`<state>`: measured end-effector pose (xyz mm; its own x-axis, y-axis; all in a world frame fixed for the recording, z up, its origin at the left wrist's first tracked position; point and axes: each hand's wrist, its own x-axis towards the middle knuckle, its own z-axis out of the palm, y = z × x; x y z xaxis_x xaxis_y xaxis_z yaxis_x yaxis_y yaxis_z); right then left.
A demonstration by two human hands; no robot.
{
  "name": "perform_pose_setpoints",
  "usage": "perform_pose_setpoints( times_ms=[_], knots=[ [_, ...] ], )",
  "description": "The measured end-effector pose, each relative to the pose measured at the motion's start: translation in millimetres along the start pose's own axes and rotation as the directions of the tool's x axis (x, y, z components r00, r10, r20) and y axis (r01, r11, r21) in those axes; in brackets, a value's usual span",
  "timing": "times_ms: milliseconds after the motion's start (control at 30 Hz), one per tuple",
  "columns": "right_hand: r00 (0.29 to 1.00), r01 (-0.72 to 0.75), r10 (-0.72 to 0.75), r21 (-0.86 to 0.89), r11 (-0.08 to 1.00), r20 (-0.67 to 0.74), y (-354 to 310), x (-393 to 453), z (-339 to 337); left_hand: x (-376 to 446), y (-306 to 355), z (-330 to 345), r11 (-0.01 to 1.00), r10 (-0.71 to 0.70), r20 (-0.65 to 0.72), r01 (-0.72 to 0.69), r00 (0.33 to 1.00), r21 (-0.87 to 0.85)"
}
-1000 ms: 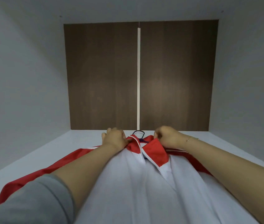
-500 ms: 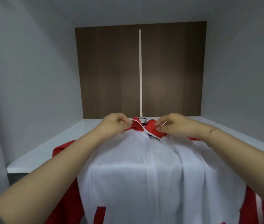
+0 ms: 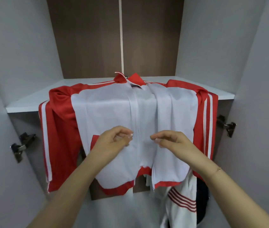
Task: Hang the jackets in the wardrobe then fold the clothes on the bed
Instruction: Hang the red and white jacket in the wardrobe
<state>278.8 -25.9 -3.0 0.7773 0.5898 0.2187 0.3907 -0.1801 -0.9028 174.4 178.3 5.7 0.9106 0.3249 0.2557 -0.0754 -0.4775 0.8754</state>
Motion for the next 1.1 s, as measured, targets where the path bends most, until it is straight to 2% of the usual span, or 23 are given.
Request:
perform_pose_setpoints(
  times_ms=[100,167,200,267,367,433,500,633,733,800,933,1033,1100],
  knots=[
    [0.991,-0.129,0.130,0.051,0.990,-0.013,40,-24,17,-25,-42,31,0.983,-0.157,0.071,0.162,0.985,-0.080],
    [0.976,-0.205,0.212,0.131,0.970,-0.042,67,-37,30,-42,-74,56,0.932,-0.302,0.113,0.318,0.947,-0.174],
    [0.965,-0.243,0.257,0.180,0.953,-0.057,80,-43,37,-51,-91,70,0.880,-0.368,0.149,0.396,0.918,-0.264],
    [0.935,-0.313,0.344,0.265,0.912,-0.081,107,-52,51,-66,-120,94,0.712,-0.474,0.239,0.529,0.847,-0.463],
    [0.896,-0.388,0.437,0.339,0.857,-0.081,147,-58,69,-71,-156,122,0.469,-0.597,0.314,0.639,0.738,-0.609],
    [0.876,-0.427,0.478,0.369,0.826,-0.057,169,-56,77,-65,-174,133,0.326,-0.658,0.336,0.657,0.674,-0.680],
    [0.859,-0.450,0.510,0.420,0.788,-0.038,190,-51,82,-58,-189,142,0.204,-0.684,0.352,0.631,0.639,-0.748],
    [0.781,-0.507,0.625,0.567,0.649,-0.017,231,-35,88,-41,-208,148,0.035,-0.715,0.354,0.537,0.603,-0.843],
    [0.735,-0.563,0.675,0.605,0.563,0.056,255,-20,93,-28,-217,151,-0.064,-0.722,0.350,0.446,0.597,-0.893],
    [0.745,-0.567,0.657,0.625,0.536,0.113,263,-7,96,-20,-219,154,-0.072,-0.712,0.338,0.415,0.615,-0.907],
    [0.776,-0.530,0.599,0.719,0.450,0.197,270,16,98,-11,-221,154,0.002,-0.674,0.298,0.404,0.676,-0.915],
    [0.806,-0.528,0.549,0.687,0.499,0.220,269,14,97,-17,-217,149,0.174,-0.593,0.278,0.457,0.756,-0.872],
    [0.816,-0.527,0.535,0.658,0.537,0.218,266,2,98,-28,-213,147,0.307,-0.585,0.238,0.483,0.776,-0.820]
  ],
)
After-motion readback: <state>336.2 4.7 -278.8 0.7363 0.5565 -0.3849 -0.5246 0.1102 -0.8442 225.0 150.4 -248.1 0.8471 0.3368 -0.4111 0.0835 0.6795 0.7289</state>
